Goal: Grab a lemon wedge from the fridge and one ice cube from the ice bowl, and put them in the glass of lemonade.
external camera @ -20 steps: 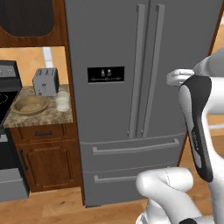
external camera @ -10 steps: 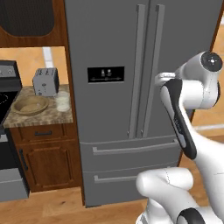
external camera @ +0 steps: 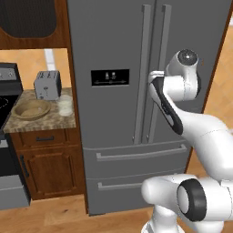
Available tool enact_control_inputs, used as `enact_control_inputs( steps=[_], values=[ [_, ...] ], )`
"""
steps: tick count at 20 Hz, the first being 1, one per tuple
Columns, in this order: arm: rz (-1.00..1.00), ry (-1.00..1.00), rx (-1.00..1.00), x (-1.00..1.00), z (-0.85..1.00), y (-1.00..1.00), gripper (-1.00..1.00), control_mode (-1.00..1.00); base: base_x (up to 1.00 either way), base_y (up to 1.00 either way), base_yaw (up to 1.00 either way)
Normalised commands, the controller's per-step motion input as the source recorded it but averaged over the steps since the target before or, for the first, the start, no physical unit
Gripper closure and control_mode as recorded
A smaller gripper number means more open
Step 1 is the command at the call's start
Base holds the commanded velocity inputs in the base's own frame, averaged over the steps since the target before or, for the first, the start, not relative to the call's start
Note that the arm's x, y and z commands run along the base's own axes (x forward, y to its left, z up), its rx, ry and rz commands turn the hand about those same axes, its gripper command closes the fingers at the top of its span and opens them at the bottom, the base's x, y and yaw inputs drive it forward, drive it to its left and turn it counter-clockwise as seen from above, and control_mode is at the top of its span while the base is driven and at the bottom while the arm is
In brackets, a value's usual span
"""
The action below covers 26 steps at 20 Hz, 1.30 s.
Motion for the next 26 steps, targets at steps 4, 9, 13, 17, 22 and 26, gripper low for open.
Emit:
enact_control_inputs(
  steps=[4,9,13,17,22,26],
  values=[
    [0.02,0.0,0.0,0.32,-0.09,0.0,-1.0,-1.0,0.0,0.0,0.0],
    [0.09,-0.01,0.0,0.52,-0.16,-0.1,-1.0,-1.0,0.0,0.0,0.0],
    [0.11,0.0,0.0,0.58,-0.12,-0.17,-1.0,-1.0,0.0,0.0,0.0],
    [0.05,0.0,0.0,0.35,-0.19,-0.14,-1.0,-1.0,0.0,0.0,0.0],
    [0.0,0.06,0.0,0.49,-0.24,-0.01,-1.0,-1.0,0.0,0.0,0.0],
    [0.01,0.02,0.0,0.43,-0.21,0.0,-1.0,-1.0,0.0,0.0,0.0]
  ],
)
